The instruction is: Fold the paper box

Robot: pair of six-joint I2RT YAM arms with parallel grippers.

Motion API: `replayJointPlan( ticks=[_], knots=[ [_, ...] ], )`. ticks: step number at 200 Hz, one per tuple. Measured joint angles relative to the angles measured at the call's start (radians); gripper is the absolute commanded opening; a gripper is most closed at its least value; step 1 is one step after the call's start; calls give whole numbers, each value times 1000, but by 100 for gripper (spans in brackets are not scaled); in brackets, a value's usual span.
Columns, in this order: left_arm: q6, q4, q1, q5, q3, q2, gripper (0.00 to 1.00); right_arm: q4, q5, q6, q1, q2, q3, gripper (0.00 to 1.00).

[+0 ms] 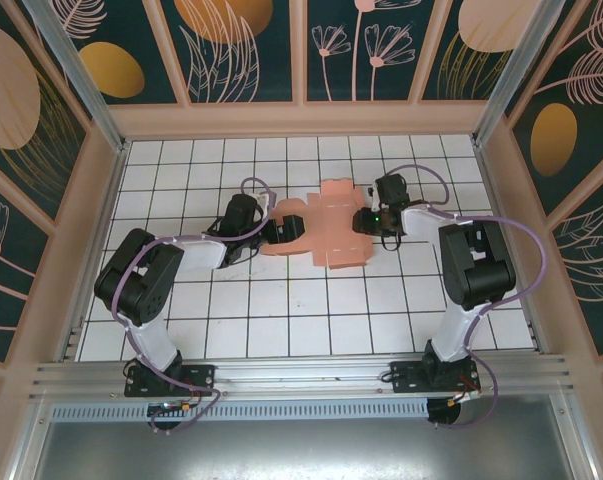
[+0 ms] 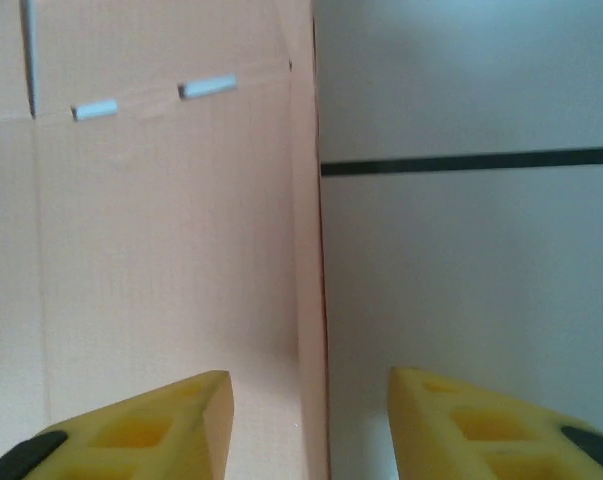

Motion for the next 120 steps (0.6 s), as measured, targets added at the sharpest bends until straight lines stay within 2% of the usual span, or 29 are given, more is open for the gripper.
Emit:
replayJointPlan(
  ticks=[12, 20, 41, 66, 120],
  knots=[
    [0, -1, 0, 0, 0, 0, 99, -2, 2, 8, 0, 0, -3, 6],
    [0, -3, 0, 0, 0, 0, 99, 0, 5, 4, 1, -1, -3, 0],
    [0, -12, 0, 0, 0, 0, 99, -11, 51, -8, 13, -2, 6, 0],
    [0, -19, 0, -1, 0, 0, 99, -61, 174, -44, 54, 0, 48, 0],
    [1, -28, 0, -38, 0, -5, 99, -204, 603, -161, 204, 143, 261, 0]
  ],
)
